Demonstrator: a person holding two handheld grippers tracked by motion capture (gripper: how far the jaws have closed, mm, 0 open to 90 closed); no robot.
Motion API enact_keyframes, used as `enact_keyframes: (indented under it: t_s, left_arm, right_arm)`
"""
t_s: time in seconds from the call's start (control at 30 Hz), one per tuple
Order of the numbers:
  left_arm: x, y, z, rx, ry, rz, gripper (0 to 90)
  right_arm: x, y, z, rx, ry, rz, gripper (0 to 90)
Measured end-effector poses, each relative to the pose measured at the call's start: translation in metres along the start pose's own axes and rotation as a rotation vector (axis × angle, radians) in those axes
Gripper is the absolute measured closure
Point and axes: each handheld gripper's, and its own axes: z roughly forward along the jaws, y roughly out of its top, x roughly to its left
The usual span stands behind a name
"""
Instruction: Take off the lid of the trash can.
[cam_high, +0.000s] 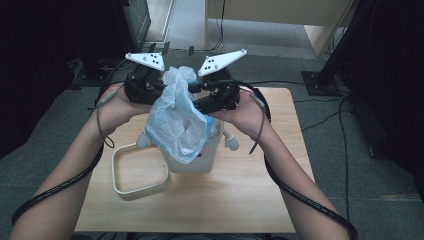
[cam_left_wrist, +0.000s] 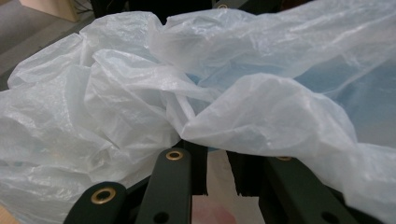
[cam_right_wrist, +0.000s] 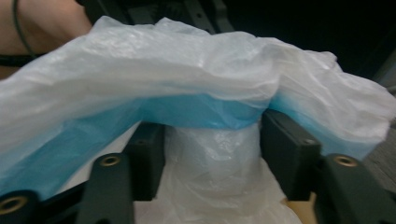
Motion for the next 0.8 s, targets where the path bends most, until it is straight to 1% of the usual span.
enact_keyframes:
  t_s: [0.07,0.1,0.13,0.17,0.2,0.23,0.27,0.37,0.4,0.43,0.47,0.5,0.53,0.6,0.63,0.67,0.73,0.8]
  left_arm:
    - [0.002,-0.002,-0.002,-0.006,0.009,-0.007,77.7]
    - [0.003,-0.003,-0.003,-0.009,0.028,-0.010,76.2]
    - [0.005,-0.005,-0.005,-0.019,0.049,-0.013,70.7]
    - [0.008,-0.006,-0.007,-0.034,0.039,-0.035,64.3]
    - [0.010,-0.008,-0.009,-0.044,0.037,-0.048,64.0]
    - [0.012,-0.009,-0.010,-0.047,0.042,-0.050,63.2]
    - [0.012,-0.010,-0.011,-0.053,0.049,-0.049,60.7]
    - [0.013,-0.012,-0.014,-0.057,0.082,-0.031,53.8]
    - [0.014,-0.012,-0.016,-0.069,0.087,-0.035,51.3]
    - [0.015,-0.012,-0.019,-0.081,0.092,-0.045,48.7]
    - [0.016,-0.012,-0.022,-0.091,0.098,-0.053,48.1]
    - [0.016,-0.012,-0.025,-0.100,0.108,-0.055,47.2]
    - [0.017,-0.012,-0.028,-0.107,0.114,-0.056,46.2]
    - [0.017,-0.012,-0.034,-0.123,0.126,-0.059,45.5]
    - [0.017,-0.012,-0.037,-0.128,0.130,-0.061,44.9]
    - [0.017,-0.012,-0.039,-0.137,0.136,-0.068,44.5]
    - [0.016,-0.010,-0.043,-0.154,0.141,-0.074,43.8]
    - [0.014,-0.008,-0.046,-0.174,0.148,-0.071,43.3]
  right_arm:
    - [-0.001,0.000,0.000,-0.003,0.002,0.014,48.3]
    - [-0.002,-0.001,0.000,-0.003,-0.003,0.020,49.7]
    - [-0.003,-0.001,-0.001,0.003,0.002,0.028,57.9]
    - [-0.004,-0.002,-0.002,0.004,0.026,0.047,61.3]
    - [-0.005,-0.002,-0.003,0.008,0.020,0.069,64.6]
    - [-0.006,-0.002,-0.003,0.018,0.026,0.098,70.7]
    - [-0.006,-0.002,-0.003,0.028,0.019,0.115,74.1]
    - [-0.007,-0.002,-0.002,0.049,0.011,0.133,81.3]
    - [-0.007,-0.002,-0.003,0.056,0.003,0.126,87.9]
    - [-0.008,-0.003,-0.003,0.058,-0.002,0.124,88.1]
    - [-0.009,-0.004,-0.004,0.060,-0.009,0.132,89.1]
    - [-0.011,-0.004,-0.004,0.069,-0.019,0.129,89.4]
    - [-0.012,-0.005,-0.004,0.077,-0.039,0.131,89.6]
    - [-0.016,-0.006,-0.005,0.096,-0.070,0.143,89.7]
    - [-0.018,-0.006,-0.006,0.099,-0.087,0.140,89.7]
    - [-0.020,-0.006,-0.006,0.097,-0.102,0.149,89.7]
    - [-0.025,-0.006,-0.008,0.096,-0.151,0.158,89.7]
    - [-0.029,-0.005,-0.008,0.095,-0.199,0.175,89.7]
